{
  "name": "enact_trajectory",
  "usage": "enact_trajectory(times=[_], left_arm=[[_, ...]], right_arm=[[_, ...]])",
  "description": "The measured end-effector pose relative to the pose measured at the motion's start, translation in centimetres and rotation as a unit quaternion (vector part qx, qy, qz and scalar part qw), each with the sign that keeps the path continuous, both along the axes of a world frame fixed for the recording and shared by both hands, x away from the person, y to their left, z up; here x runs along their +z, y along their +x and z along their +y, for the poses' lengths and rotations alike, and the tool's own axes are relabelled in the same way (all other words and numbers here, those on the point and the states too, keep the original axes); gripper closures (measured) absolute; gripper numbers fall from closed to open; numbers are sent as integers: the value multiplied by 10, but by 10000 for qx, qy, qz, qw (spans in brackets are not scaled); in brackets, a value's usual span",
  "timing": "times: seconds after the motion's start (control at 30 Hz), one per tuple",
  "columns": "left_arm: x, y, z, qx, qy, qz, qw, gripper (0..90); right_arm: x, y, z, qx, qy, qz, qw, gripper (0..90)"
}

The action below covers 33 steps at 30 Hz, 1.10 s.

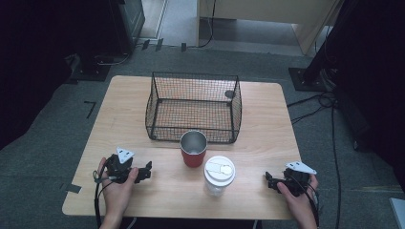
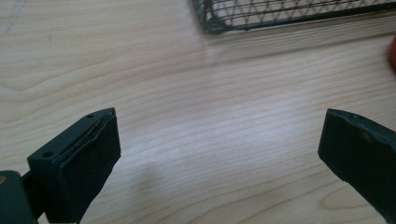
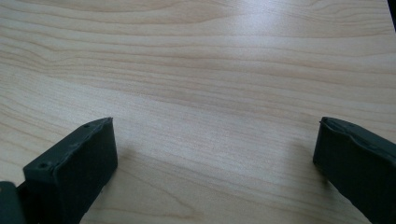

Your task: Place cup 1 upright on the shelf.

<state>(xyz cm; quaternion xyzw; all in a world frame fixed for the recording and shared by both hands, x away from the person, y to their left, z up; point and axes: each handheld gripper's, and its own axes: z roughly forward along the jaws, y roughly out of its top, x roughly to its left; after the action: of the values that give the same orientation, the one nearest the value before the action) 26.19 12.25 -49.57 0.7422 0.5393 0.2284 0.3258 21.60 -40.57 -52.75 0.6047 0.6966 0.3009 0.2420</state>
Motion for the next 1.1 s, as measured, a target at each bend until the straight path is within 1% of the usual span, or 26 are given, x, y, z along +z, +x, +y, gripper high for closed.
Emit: enact_trajectory(times=[0.03,0.13,0.17,0.27,0.3,0.4,0.43,0.5,0.53,0.6,0.63,0.67,0.73,0.8,0.83,0.87,0.9,0.93,1.0,1.03,1.1], left_arm=[[2,0,-3,-60,-2,-12,10000,1],[4,1,-7,-120,-18,-31,9999,0],[6,2,-11,-183,-17,-48,9998,1],[7,3,-15,-240,-32,-47,9997,1],[8,3,-20,-308,-37,-75,9995,1],[10,4,-24,-373,-45,-81,9993,1],[11,5,-28,-458,-94,-89,9989,1],[12,5,-31,-496,-129,-98,9986,1],[13,5,-35,-581,-173,-119,9981,1],[13,5,-37,-613,-185,-125,9979,1],[14,5,-42,-715,-194,-123,9972,1],[14,5,-42,-715,-194,-123,9972,1],[16,5,-46,-822,-210,-159,9963,1],[18,6,-49,-948,-330,-183,9948,1],[19,6,-51,-1028,-386,-206,9937,1],[21,5,-55,-1155,-447,-239,9920,1],[21,5,-55,-1155,-447,-239,9920,1],[23,4,-60,-1277,-506,-263,9902,1],[24,3,-64,-1385,-531,-283,9885,1],[24,3,-64,-1385,-531,-283,9885,1],[25,3,-67,-1467,-588,-305,9870,1]], right_arm=[[0,0,0,-7,-2,-1,10000,0],[0,0,0,-43,-5,-5,10000,0],[0,0,0,-53,-2,-5,10000,0],[0,0,0,-64,2,-2,10000,0],[0,0,0,-65,1,-4,10000,0],[0,0,-1,-63,1,-6,10000,0],[0,0,-1,-66,3,-5,10000,0],[0,0,-1,-66,3,-4,10000,0],[0,0,-1,-66,3,-4,10000,0],[0,0,-1,-63,0,-6,10000,0],[0,0,-1,-67,3,-5,10000,0],[0,0,-1,-63,0,-7,10000,0],[0,0,-1,-66,2,-4,10000,0],[0,0,-1,-63,1,-6,10000,0],[0,0,-1,-63,1,-6,10000,0],[0,0,0,-66,3,-4,10000,0],[0,0,0,-66,3,-4,10000,0],[0,0,-1,-66,2,-4,10000,0],[0,0,-1,-66,3,-3,10000,0],[0,0,-1,-66,3,-3,10000,0],[0,0,-1,-66,2,-5,10000,0]])
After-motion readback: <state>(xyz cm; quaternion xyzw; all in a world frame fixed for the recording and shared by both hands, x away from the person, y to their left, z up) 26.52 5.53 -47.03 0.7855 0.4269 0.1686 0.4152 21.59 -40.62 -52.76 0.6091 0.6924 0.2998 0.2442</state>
